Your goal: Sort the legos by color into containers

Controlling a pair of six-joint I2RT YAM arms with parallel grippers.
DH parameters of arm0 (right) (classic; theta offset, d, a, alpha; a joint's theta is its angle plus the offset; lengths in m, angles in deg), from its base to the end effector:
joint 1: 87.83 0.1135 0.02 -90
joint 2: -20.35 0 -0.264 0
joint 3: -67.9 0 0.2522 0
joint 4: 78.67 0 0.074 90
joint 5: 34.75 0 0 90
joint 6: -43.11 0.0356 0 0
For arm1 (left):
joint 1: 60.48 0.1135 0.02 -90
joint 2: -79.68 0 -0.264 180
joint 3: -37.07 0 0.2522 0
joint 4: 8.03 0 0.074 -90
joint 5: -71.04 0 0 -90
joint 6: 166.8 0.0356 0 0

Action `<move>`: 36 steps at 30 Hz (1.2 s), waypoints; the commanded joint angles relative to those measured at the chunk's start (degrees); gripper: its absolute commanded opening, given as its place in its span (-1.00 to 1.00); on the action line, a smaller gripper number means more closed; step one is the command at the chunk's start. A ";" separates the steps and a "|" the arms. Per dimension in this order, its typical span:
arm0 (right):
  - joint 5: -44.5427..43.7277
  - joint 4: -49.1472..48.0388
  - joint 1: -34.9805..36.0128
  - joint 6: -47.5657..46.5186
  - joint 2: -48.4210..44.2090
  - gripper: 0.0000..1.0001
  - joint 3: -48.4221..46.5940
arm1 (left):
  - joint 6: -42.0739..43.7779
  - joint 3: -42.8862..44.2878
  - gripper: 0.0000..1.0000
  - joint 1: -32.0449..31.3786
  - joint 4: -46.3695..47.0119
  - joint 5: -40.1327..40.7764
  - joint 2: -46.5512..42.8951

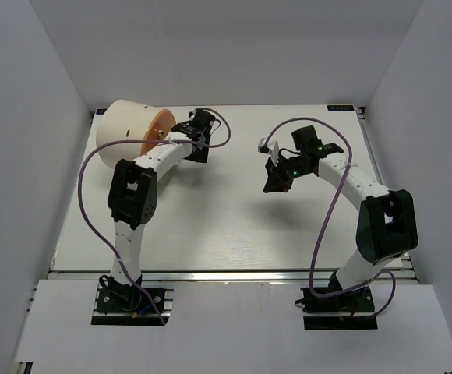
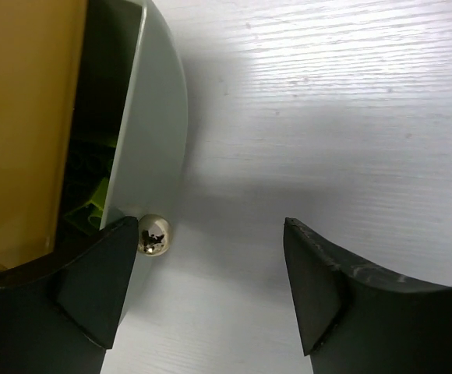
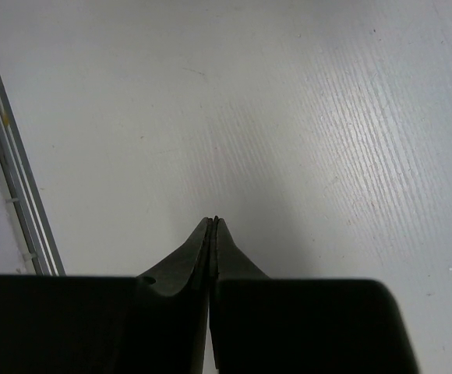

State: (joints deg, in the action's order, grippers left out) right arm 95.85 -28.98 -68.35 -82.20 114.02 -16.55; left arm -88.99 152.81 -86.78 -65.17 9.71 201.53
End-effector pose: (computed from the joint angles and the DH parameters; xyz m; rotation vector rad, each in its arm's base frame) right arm 0.3109 0.1346 0.2500 -1.3261 2.0210 0.7889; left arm 0.4177 -0.1874 0.2169 0.1571 2.5131 0.4094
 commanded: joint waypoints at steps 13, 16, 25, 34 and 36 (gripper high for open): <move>-0.43 0.64 -0.50 0.07 -1.38 -1.00 -1.99 | 2.60 -0.81 0.85 0.46 -0.22 10.00 0.50; -0.61 0.82 -0.50 0.07 -1.56 -1.00 -2.08 | 2.96 -1.25 0.88 0.46 -0.31 10.71 0.50; -0.78 1.43 -0.59 -0.20 -2.00 -1.00 -2.34 | 3.40 -4.50 0.89 -0.68 2.41 11.50 -2.83; -0.61 1.96 -0.59 -0.55 -2.53 -1.00 -2.17 | 3.22 -10.12 0.89 -1.20 9.88 -2.10 -16.17; -0.70 2.13 -0.59 -0.38 -2.70 -0.71 -2.17 | 2.96 -12.23 0.89 -1.73 12.16 -9.11 -19.78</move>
State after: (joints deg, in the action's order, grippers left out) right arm 94.78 -27.59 -68.70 -81.98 114.02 -16.58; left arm -85.80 141.92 -87.72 -58.11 10.65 191.19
